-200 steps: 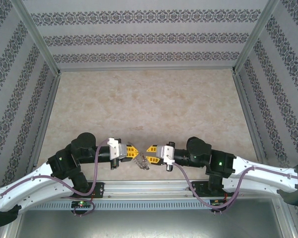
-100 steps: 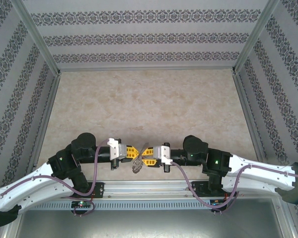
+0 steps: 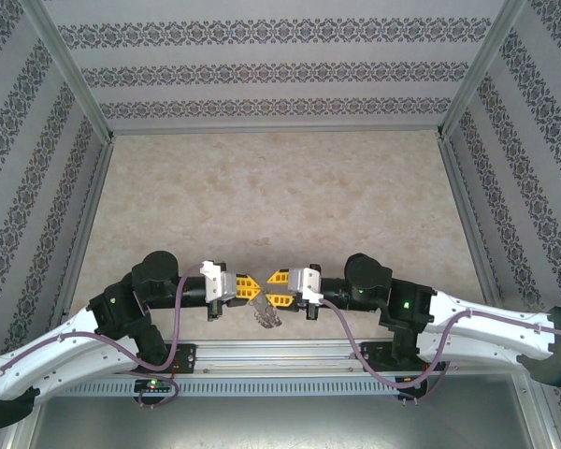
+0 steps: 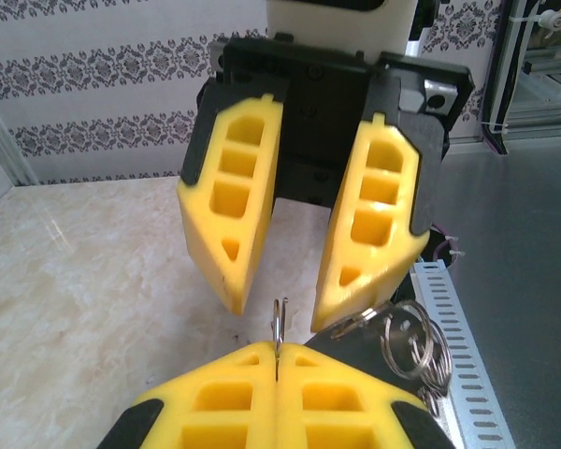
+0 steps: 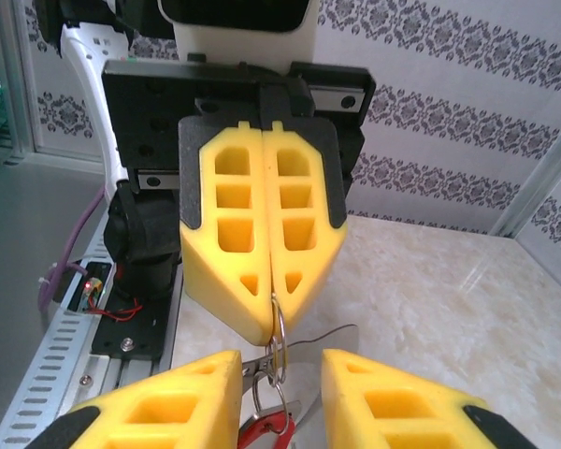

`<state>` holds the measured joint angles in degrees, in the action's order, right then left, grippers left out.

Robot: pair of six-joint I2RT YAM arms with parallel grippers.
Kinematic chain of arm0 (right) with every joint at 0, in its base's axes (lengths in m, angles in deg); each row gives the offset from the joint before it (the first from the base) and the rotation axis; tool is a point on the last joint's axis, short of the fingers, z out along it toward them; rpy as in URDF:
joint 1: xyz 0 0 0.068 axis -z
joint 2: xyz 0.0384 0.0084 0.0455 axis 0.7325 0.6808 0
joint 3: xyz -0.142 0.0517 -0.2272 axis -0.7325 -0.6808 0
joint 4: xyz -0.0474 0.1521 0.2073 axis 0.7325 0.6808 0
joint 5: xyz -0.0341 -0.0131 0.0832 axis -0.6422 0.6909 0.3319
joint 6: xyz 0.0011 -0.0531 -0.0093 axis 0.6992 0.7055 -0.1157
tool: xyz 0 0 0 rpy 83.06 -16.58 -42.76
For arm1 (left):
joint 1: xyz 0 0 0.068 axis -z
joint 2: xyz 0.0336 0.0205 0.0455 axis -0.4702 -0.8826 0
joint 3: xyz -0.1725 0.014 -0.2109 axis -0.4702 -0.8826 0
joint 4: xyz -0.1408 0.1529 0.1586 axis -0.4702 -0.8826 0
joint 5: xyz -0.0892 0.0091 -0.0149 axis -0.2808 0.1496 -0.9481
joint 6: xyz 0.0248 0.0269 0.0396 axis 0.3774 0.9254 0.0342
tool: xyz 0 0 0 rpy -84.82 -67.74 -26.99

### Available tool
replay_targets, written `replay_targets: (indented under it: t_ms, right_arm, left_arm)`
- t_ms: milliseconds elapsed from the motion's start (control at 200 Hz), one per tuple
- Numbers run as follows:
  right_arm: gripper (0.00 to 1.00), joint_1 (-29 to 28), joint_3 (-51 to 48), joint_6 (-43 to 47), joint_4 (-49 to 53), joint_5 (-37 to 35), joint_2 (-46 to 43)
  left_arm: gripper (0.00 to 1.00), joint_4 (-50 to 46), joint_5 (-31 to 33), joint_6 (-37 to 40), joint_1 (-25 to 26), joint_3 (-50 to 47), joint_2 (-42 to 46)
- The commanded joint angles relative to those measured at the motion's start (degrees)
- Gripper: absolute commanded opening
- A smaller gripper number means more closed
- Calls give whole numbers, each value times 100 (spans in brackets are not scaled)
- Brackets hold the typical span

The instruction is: Put the keys on the keyring

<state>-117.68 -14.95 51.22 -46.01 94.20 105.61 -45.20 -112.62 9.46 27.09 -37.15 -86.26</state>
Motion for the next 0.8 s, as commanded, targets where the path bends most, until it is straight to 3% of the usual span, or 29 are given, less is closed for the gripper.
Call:
replay_targets:
  t_ms: [0,140,270,435,669,794]
  right_arm:
    - [27,62,150,-88,-77,144,108]
    - [24,64,185,-86,-27,148,192]
    - [10,105,194,-66,-15,186,199]
    - [0,142,211,-2,8,162,142]
    - [0,164,394,146,406,106,111]
    - [0,159,686,301,1032,-98,251]
  left_arm:
    - [0,406,-155,-76,32,23,100]
    - [0,412,-153,-47,32,31,75]
    - [0,361,-138,-42,32,46,78]
    - [0,91,-78,-6,32,164,-11]
    - [0,-674,173,83,32,516,-305]
    - [12,-1224,456,182,41,816,-548]
